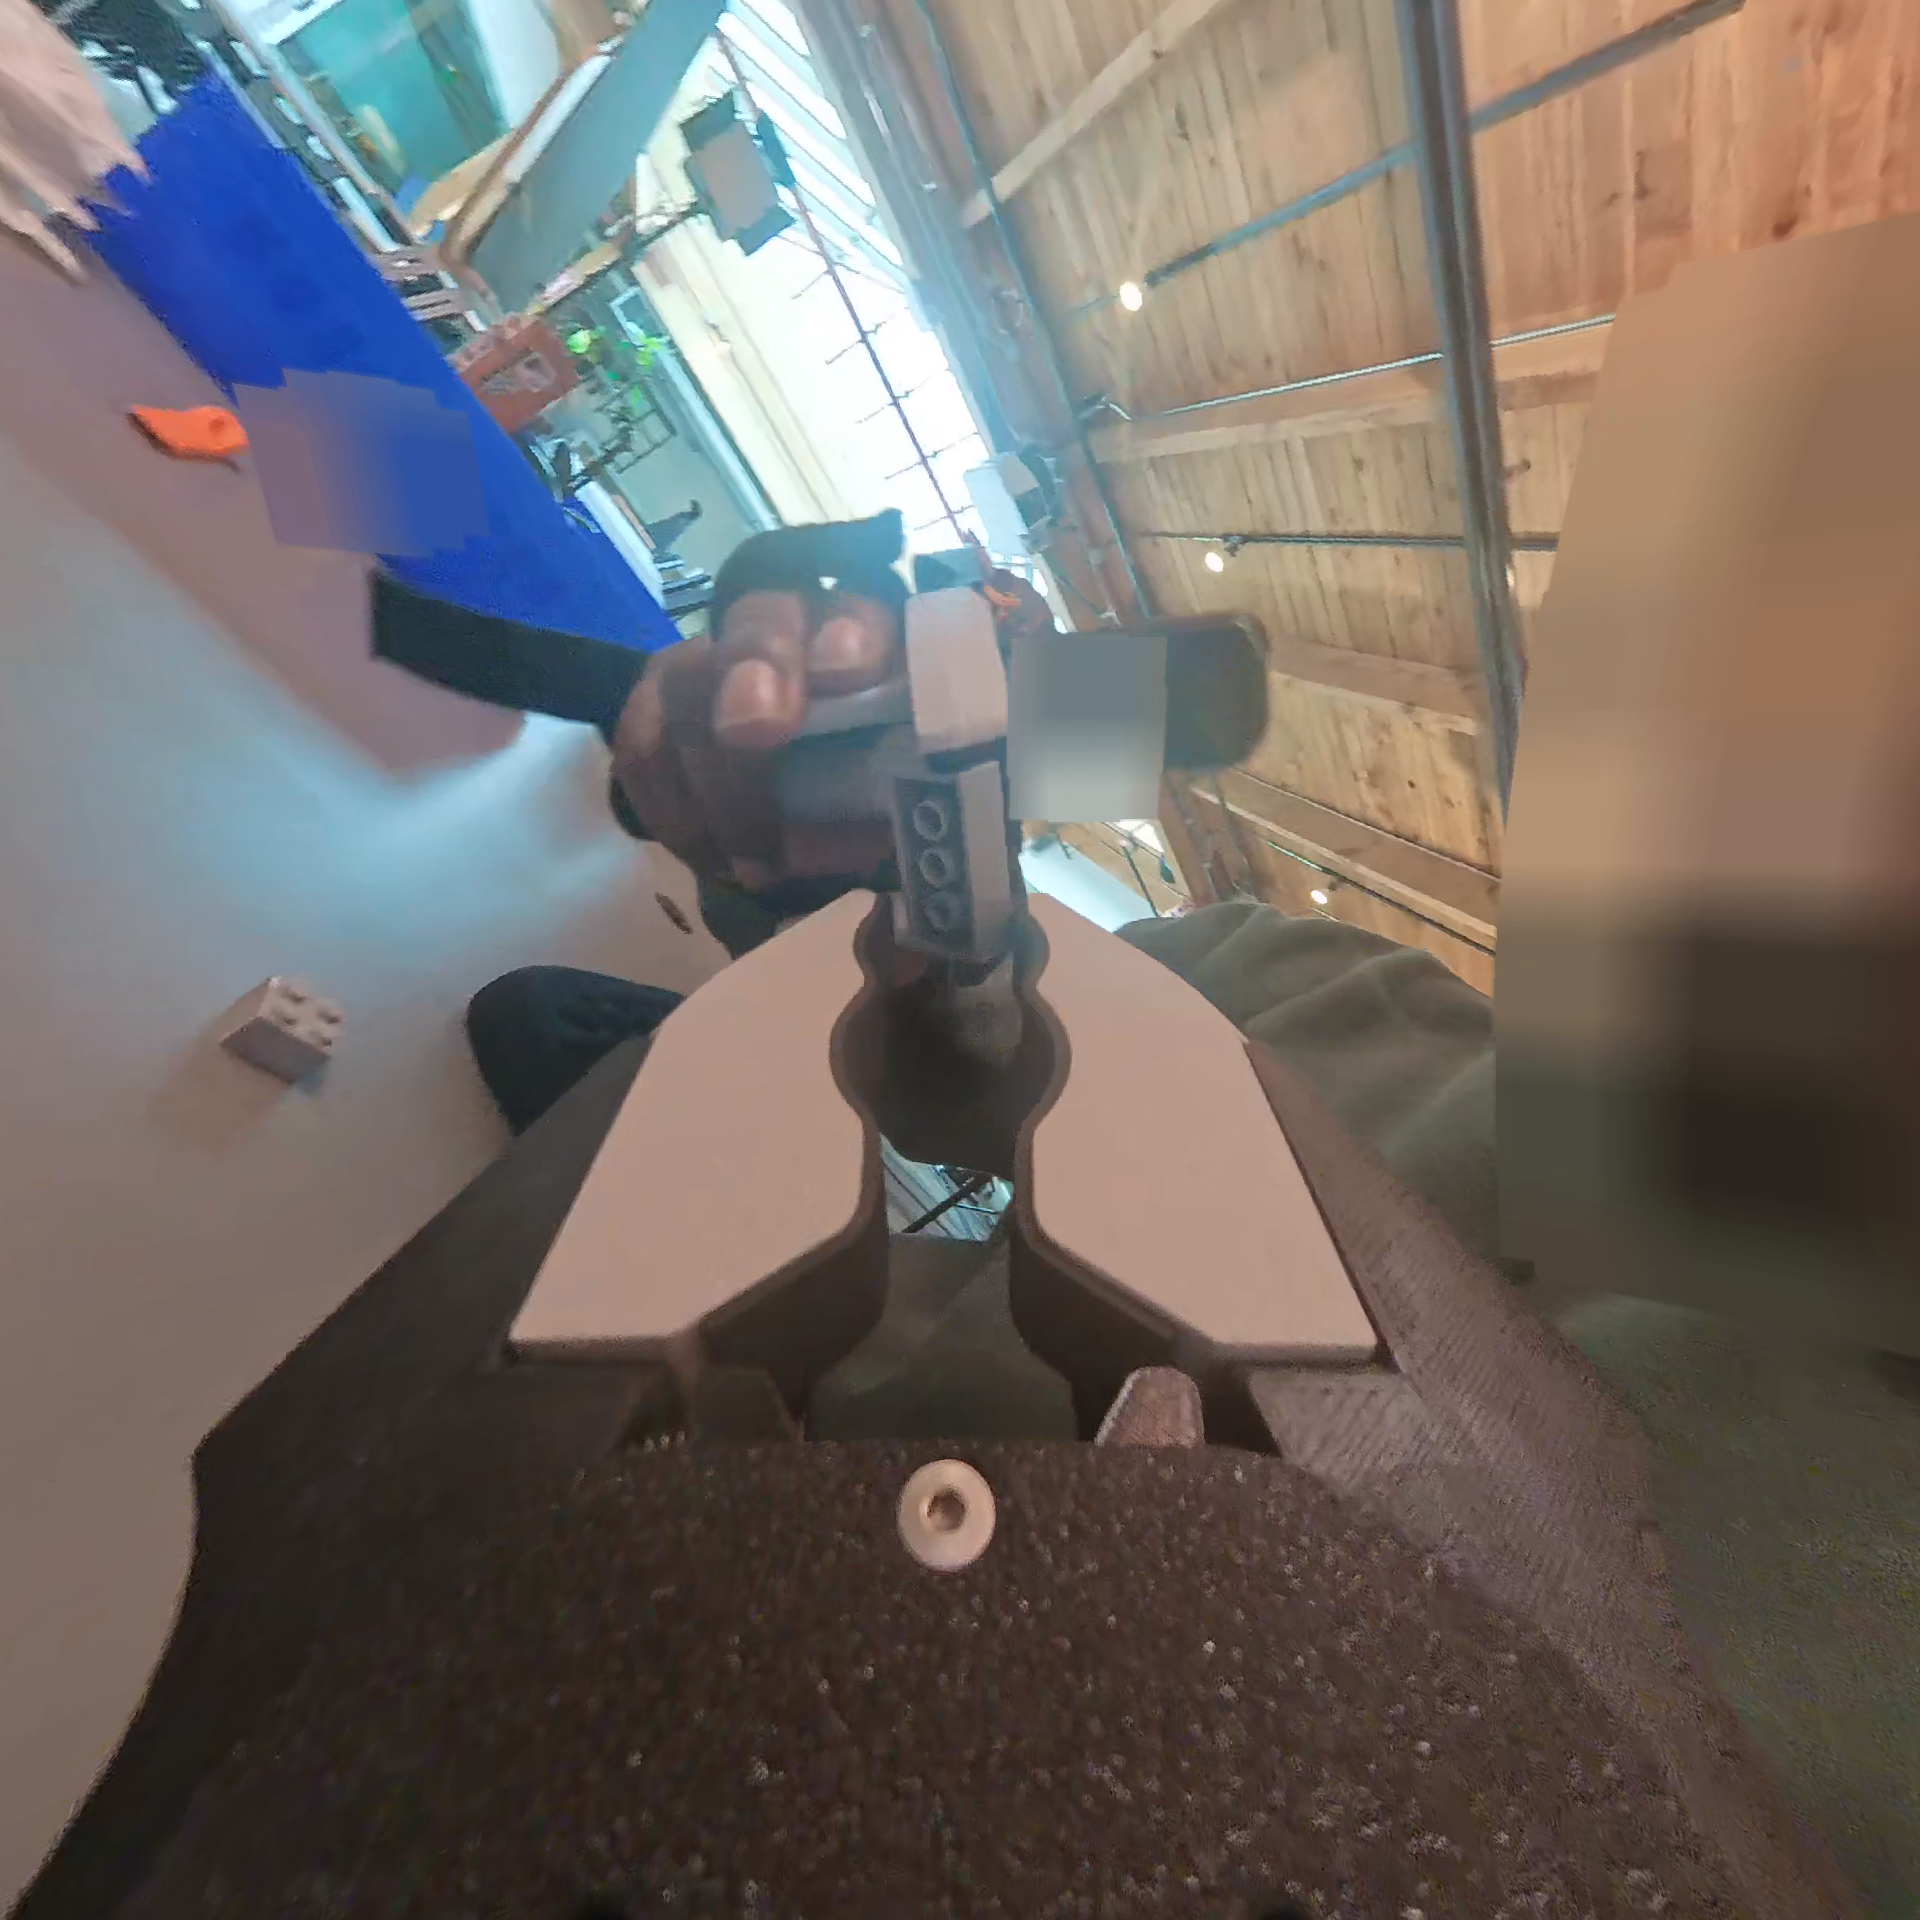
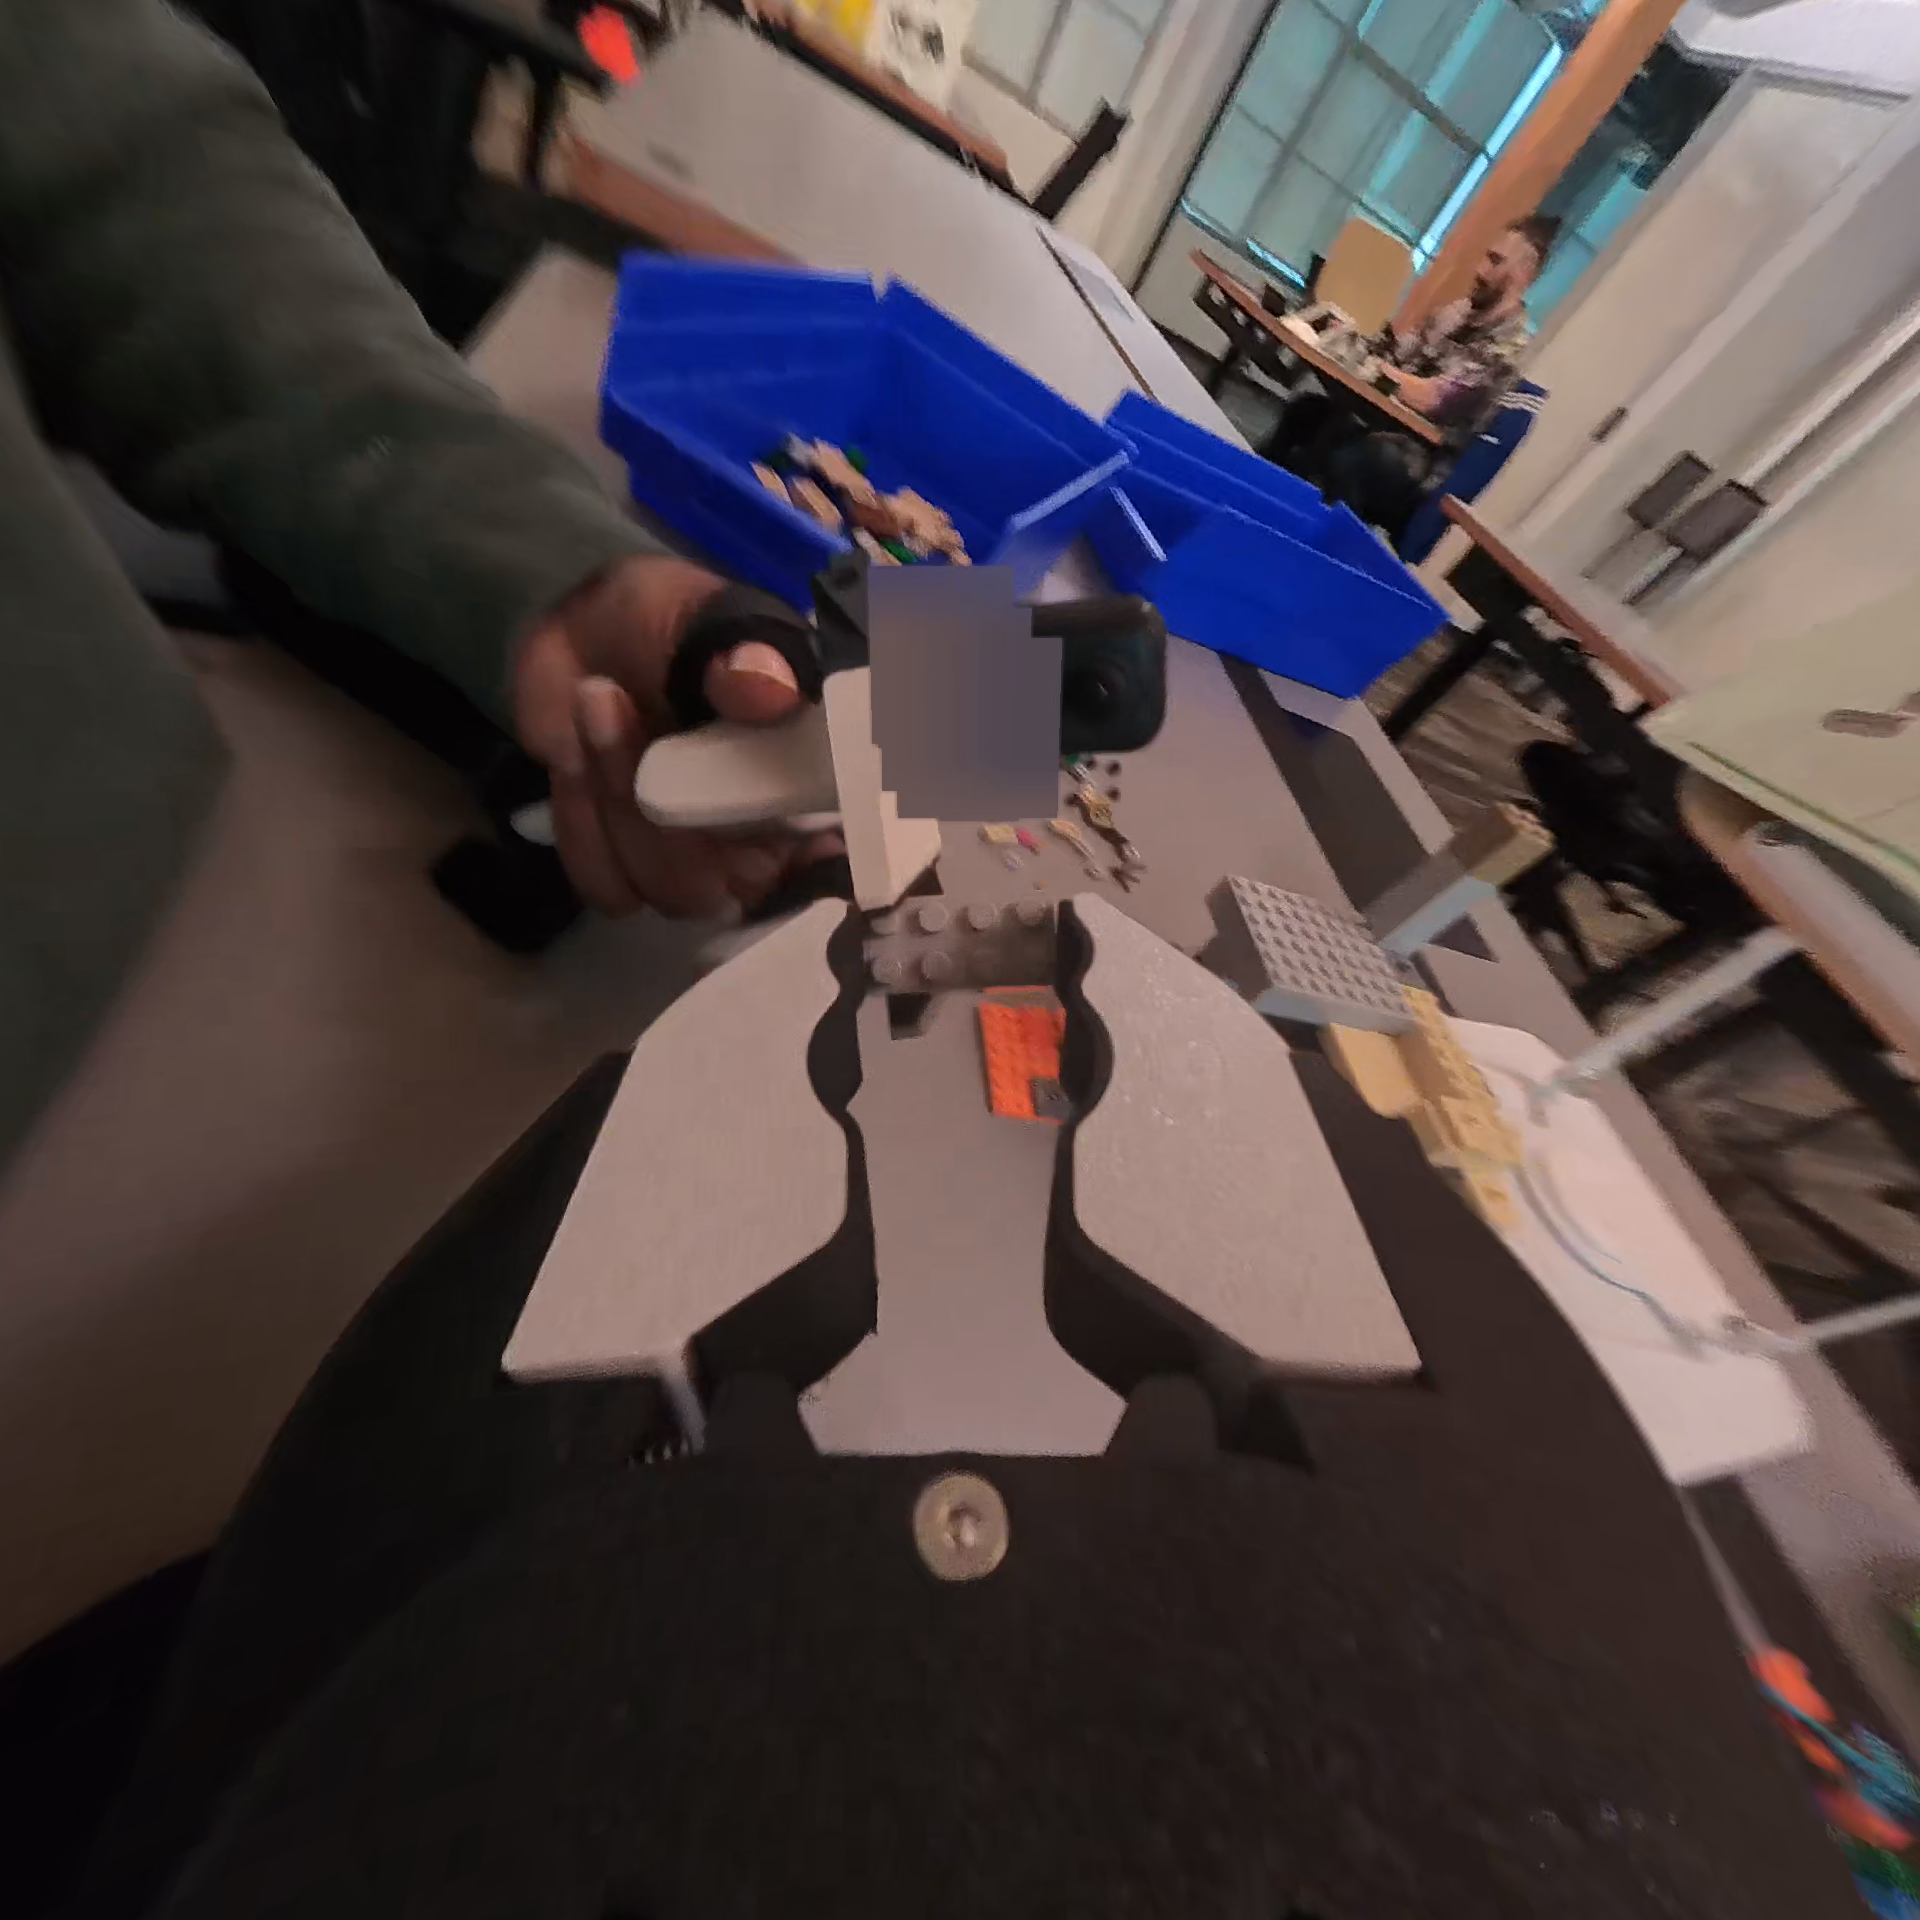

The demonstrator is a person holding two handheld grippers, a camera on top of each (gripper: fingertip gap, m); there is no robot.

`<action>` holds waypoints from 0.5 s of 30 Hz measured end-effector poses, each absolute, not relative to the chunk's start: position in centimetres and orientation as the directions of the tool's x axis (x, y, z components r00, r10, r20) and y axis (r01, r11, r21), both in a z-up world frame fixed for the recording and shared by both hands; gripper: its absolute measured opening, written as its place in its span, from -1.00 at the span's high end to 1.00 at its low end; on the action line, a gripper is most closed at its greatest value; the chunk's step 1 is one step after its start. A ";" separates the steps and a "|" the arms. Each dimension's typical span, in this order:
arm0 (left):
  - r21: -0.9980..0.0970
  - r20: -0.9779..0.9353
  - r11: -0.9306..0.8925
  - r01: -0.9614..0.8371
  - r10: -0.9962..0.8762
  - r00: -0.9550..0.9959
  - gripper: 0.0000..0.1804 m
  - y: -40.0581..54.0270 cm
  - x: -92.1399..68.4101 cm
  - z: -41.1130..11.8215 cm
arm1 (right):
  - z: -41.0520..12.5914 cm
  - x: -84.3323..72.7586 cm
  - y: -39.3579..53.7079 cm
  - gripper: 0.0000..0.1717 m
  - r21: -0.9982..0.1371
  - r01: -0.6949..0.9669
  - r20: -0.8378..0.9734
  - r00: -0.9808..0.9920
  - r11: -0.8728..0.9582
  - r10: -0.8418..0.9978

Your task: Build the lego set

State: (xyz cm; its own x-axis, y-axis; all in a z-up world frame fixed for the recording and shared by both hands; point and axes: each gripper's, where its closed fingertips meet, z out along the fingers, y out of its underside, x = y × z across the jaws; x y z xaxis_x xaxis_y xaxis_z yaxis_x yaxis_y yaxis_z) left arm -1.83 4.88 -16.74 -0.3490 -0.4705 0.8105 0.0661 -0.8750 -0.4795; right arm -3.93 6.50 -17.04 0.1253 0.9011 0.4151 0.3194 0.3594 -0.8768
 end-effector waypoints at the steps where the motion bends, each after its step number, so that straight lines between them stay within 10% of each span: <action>1: -0.480 0.801 -0.875 0.068 -0.469 -0.372 0.76 4.7 -2.0 -16.4 | -16.6 -3.9 6.3 0.59 -0.900 0.277 0.379 0.115 0.337 0.918; 15: -0.465 0.744 -0.885 0.038 -0.414 -0.525 0.80 3.0 -1.9 -14.7 | -14.8 -4.5 4.8 0.60 -0.861 0.131 0.506 0.113 0.492 0.855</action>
